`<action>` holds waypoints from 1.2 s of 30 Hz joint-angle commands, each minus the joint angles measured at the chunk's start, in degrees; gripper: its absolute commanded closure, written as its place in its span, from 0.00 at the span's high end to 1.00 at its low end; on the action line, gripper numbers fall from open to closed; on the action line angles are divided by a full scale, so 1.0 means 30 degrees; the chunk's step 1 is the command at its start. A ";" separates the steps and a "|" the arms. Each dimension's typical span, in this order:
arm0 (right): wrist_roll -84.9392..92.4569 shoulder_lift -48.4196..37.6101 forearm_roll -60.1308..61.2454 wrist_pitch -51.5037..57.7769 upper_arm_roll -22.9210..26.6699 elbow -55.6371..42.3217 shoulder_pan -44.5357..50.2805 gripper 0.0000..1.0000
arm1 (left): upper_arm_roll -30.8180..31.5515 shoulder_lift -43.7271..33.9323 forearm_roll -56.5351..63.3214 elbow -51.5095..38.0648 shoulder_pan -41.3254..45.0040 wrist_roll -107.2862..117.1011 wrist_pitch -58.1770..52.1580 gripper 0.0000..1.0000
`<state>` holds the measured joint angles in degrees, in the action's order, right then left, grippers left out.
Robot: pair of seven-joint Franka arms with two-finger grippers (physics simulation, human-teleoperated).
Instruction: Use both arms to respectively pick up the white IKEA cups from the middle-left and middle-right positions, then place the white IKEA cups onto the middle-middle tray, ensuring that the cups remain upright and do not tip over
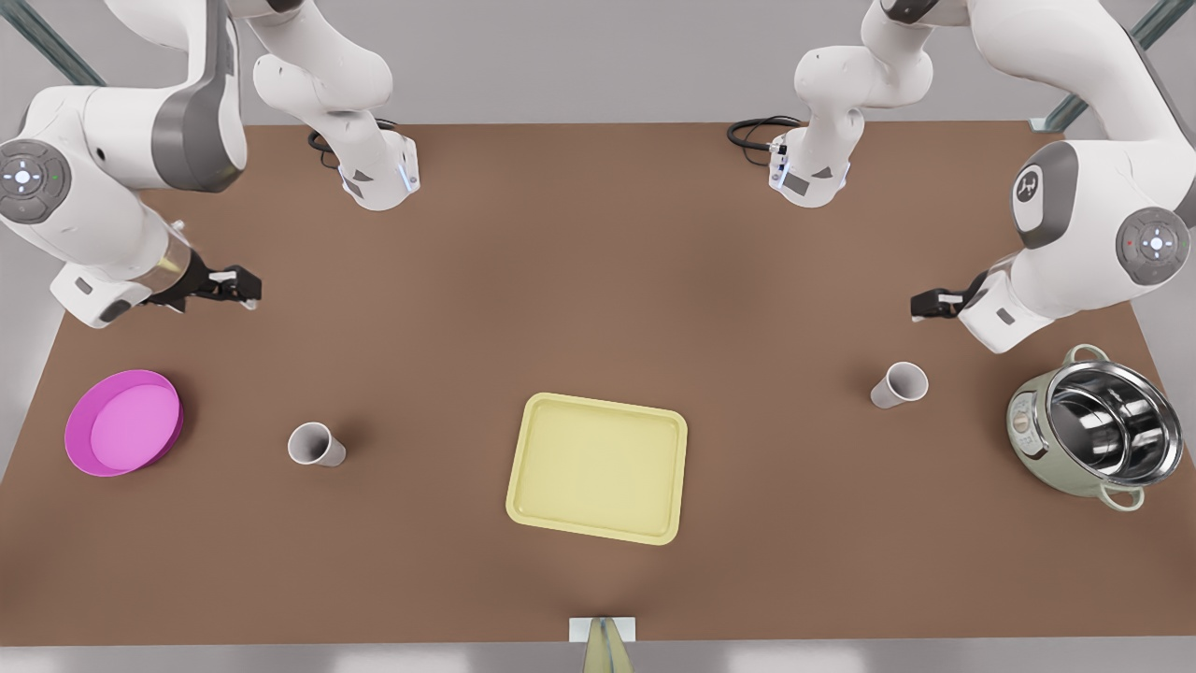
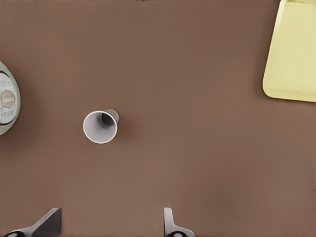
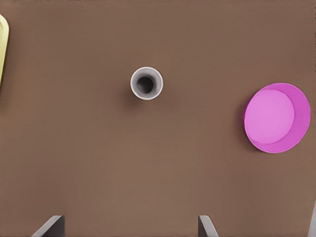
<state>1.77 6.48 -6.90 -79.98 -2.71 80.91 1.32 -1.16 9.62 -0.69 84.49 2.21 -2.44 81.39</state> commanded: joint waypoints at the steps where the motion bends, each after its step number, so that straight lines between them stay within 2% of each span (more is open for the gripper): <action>1: 0.0259 0.0036 -0.0073 -0.0616 0.0081 0.0070 -0.0001 1.00 | -0.0024 -0.0043 -0.0033 -0.0009 0.0084 0.0052 0.0496 1.00; 3: 0.0201 0.0709 -0.0044 -0.0675 0.0169 -0.0048 -0.0001 1.00 | -0.0024 0.0073 -0.0033 -0.0009 0.0113 0.0140 0.0612 1.00; 5: 0.0171 0.3371 -0.0307 -0.1900 0.0521 -0.0398 -0.0351 1.00 | -0.0462 0.1740 0.0025 0.0459 -0.0004 0.0053 0.1518 1.00; 8: 0.0229 0.6920 -0.0044 -0.6209 0.0726 -0.0839 -0.0909 1.00 | -0.1254 0.3178 -0.0033 0.3330 -0.0707 -0.0006 0.7495 1.00; 11: 0.0259 0.9059 0.0483 -0.9345 0.0726 -0.0780 -0.1699 1.00 | -0.1313 0.4672 -0.0063 0.3888 -0.1264 -0.0006 0.9635 1.00; 12: 0.0259 0.9293 0.0629 -0.9698 0.0726 -0.0722 -0.1700 1.00 | -0.1284 0.4878 -0.0062 0.4178 -0.1381 -0.0006 0.9927 1.00; 13: 0.0259 0.9646 0.0777 -1.0372 0.0697 -0.0663 -0.1700 1.00 | -0.1285 0.4849 -0.0063 0.5615 -0.1615 -0.0006 1.1889 1.00; 21: 0.0259 1.0642 0.1216 -1.2570 0.0668 0.0626 -0.1758 1.00 | -0.1782 0.4556 0.0025 0.8105 -0.2436 -0.0797 1.2185 1.00; 29: 0.0288 1.0349 0.1274 -1.4209 0.0668 0.2968 -0.2110 1.00 | -0.1782 0.5815 0.0025 0.8605 -0.2817 -0.0651 1.4206 1.00; 30: 0.0259 1.0203 0.1275 -1.4853 0.0668 0.3525 -0.2110 1.00 | -0.1782 0.5787 -0.0004 0.8634 -0.2817 -0.0622 1.4178 0.87; 31: 0.0288 1.0203 0.1304 -1.5500 0.0668 0.3907 -0.2110 1.00 | -0.1782 0.5757 -0.0150 0.8692 -0.2817 -0.0621 1.3972 0.52; 33: 0.0288 1.0349 0.1304 -1.5676 0.0638 0.3966 -0.2198 1.00 | -0.1753 0.5698 -0.0824 0.8693 -0.2788 -0.0621 1.3855 0.28; 35: 0.0288 1.0466 0.1597 -1.5705 0.0638 0.3995 -0.2198 1.00 | -0.1753 0.5640 -0.0853 0.8693 -0.2671 -0.0621 1.3621 0.21; 36: 0.0317 1.0496 0.1568 -1.5822 0.0638 0.3995 -0.2198 0.82 | -0.1724 0.5552 -0.1088 0.8693 -0.2641 -0.0621 1.3271 0.21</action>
<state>2.36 37.90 -2.53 -124.30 -0.79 92.87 -5.23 -6.35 26.49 -2.53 110.59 -5.82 -3.48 121.70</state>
